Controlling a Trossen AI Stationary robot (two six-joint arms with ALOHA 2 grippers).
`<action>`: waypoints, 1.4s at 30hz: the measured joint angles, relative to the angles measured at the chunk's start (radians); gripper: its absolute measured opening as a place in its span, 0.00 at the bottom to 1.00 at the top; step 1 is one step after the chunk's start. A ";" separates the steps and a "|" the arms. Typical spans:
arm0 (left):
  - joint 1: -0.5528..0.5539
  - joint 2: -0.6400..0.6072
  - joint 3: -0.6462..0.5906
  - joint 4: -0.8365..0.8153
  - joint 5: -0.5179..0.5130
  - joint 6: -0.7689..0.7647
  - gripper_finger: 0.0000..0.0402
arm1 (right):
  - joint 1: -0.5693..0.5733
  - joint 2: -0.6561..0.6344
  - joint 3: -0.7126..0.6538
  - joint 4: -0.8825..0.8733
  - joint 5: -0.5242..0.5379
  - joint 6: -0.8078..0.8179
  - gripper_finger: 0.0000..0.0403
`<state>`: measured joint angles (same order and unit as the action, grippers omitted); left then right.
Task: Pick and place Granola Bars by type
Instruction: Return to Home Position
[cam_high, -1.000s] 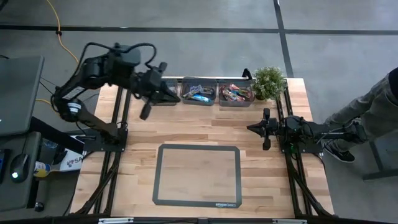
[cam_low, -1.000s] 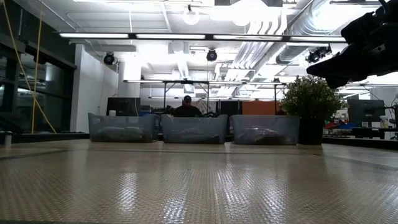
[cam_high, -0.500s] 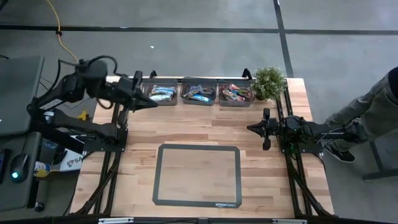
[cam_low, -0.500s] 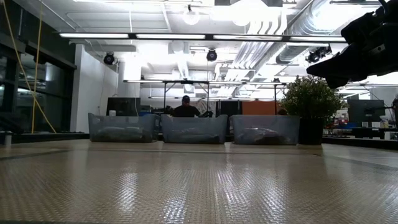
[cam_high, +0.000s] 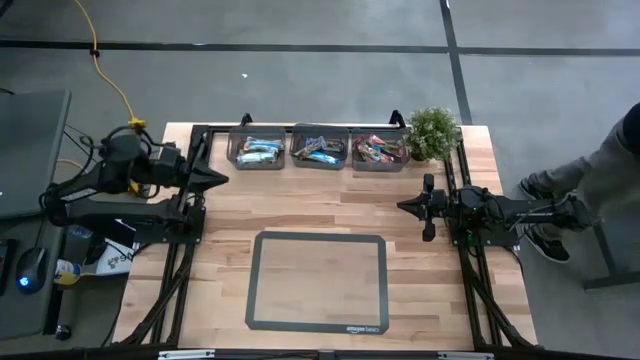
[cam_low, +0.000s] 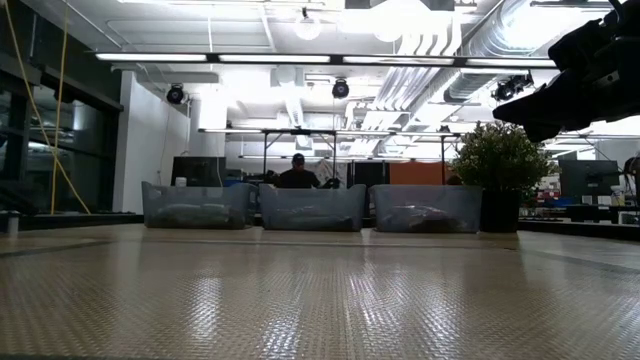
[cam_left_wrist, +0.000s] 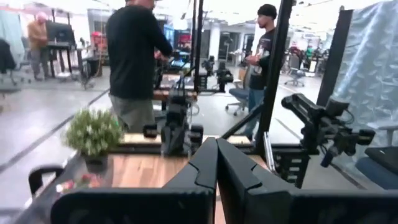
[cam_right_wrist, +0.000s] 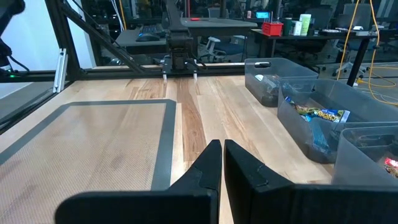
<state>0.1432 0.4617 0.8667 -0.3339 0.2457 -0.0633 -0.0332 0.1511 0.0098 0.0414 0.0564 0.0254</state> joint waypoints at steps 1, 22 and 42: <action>0.000 -0.023 -0.029 0.001 -0.002 -0.011 0.00 | 0.000 0.000 0.000 0.000 0.000 0.000 0.01; 0.000 -0.401 -0.521 0.246 0.006 -0.099 0.00 | 0.000 0.000 0.000 0.000 0.000 0.000 0.01; 0.000 -0.455 -0.711 0.474 0.062 -0.187 0.00 | 0.000 0.000 0.000 0.000 0.000 0.000 0.01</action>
<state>0.1436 0.0067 0.1555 0.1397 0.3072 -0.2500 -0.0330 0.1510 0.0097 0.0414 0.0565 0.0254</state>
